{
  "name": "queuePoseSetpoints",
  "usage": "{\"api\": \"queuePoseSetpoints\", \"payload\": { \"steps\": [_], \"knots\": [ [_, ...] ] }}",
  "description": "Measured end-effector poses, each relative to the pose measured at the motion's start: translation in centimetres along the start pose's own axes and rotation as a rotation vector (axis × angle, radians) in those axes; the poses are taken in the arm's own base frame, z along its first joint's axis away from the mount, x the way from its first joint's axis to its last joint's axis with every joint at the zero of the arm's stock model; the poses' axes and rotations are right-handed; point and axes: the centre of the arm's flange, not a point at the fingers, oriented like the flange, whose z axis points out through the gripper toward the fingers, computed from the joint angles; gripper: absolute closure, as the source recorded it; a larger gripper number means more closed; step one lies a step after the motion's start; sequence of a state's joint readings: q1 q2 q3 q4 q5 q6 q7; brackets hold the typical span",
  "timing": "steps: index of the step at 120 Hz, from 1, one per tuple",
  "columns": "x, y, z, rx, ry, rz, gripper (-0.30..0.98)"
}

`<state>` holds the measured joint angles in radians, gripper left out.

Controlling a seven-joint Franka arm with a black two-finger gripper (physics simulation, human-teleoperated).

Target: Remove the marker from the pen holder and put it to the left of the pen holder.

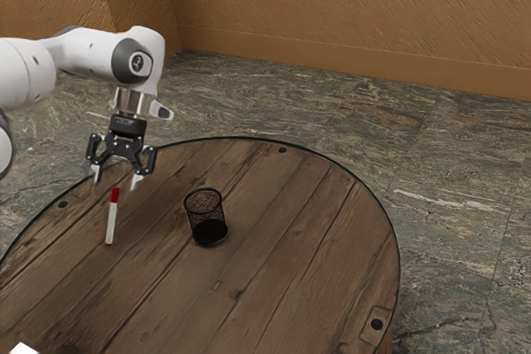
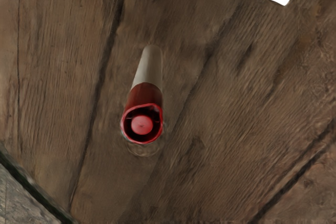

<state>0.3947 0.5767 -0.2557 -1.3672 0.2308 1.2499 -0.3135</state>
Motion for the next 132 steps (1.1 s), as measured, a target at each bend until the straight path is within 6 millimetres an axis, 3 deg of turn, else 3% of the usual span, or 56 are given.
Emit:
{"api": "queuePoseSetpoints", "payload": {
  "steps": [17,48,91,132],
  "knots": [
    [-5.1,2.1,-6.4,-0.036,0.203,0.041,0.07],
    [-11.7,6.1,-14.3,-0.126,0.584,0.114,0.02],
    [-12.7,7.1,-17.0,-0.179,0.755,0.13,0.0],
    [-13.6,7.7,-17.2,-0.154,0.767,0.161,0.0]
  ]
}}
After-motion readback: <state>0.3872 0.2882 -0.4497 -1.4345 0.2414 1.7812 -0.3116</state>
